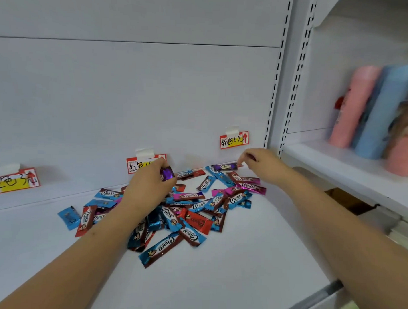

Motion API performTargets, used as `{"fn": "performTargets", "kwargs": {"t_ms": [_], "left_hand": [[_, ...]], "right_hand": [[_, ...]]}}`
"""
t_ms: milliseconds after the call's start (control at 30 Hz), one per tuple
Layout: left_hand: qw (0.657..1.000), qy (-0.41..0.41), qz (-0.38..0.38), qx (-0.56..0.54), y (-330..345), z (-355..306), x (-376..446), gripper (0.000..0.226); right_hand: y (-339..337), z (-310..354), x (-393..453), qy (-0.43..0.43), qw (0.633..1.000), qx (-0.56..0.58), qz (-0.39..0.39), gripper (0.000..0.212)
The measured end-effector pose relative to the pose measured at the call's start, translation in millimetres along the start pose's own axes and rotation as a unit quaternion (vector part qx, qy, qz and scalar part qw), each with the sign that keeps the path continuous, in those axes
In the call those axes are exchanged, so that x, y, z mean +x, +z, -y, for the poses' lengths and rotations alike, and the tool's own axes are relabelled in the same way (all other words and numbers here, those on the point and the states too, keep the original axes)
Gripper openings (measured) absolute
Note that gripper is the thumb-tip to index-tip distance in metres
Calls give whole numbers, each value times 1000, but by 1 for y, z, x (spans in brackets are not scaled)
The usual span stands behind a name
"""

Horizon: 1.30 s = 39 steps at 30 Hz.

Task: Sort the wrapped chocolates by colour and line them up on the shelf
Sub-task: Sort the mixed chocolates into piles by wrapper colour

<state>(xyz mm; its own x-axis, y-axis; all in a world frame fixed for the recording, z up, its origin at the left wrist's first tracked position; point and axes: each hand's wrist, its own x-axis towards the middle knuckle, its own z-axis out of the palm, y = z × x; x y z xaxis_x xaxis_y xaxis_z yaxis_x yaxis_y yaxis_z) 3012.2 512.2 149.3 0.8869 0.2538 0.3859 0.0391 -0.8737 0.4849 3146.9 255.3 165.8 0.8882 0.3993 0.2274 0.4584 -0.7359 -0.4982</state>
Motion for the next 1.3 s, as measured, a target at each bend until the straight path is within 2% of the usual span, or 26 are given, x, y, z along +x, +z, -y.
{"fn": "performTargets", "kwargs": {"t_ms": [67,167,233,367,467,533,733,867,933,1033,1067,1167,1200,1300], "left_hand": [[999,12,-14,32,1,9,0,13],[996,50,52,49,-2,23,-6,9],[990,68,99,69,-3,28,-7,19],[986,73,136,62,-12,24,-10,30],[980,81,173,54,-22,24,-15,34],[979,86,179,44,-27,23,-17,30],[987,57,142,40,-36,25,-17,13],[991,42,130,2,-44,19,-24,45],[981,92,167,-22,-43,18,-38,61],[951,152,266,44,-39,23,-64,64],[948,150,276,47,-40,27,-68,62],[962,115,245,45,-42,35,-66,55],[965,100,237,52,-43,35,-62,53],[970,79,226,48,-45,34,-60,50]], "right_hand": [[13,4,14,-57,996,-71,24,28],[25,5,20,-90,985,-130,64,32],[27,5,17,-90,987,-124,58,27],[26,9,7,-108,989,-98,38,12],[28,15,3,-113,988,-78,72,17],[31,21,2,-116,982,-98,112,28],[28,30,-2,-76,984,-28,156,23],[24,31,-7,-74,991,3,109,14],[20,32,-8,-78,992,53,83,13],[9,41,-14,-74,984,120,108,13],[7,44,-17,-74,982,105,136,12],[6,42,-22,-73,974,-27,215,39],[8,40,-22,-74,969,-66,228,41],[15,28,-15,-85,977,-88,178,28]]}}
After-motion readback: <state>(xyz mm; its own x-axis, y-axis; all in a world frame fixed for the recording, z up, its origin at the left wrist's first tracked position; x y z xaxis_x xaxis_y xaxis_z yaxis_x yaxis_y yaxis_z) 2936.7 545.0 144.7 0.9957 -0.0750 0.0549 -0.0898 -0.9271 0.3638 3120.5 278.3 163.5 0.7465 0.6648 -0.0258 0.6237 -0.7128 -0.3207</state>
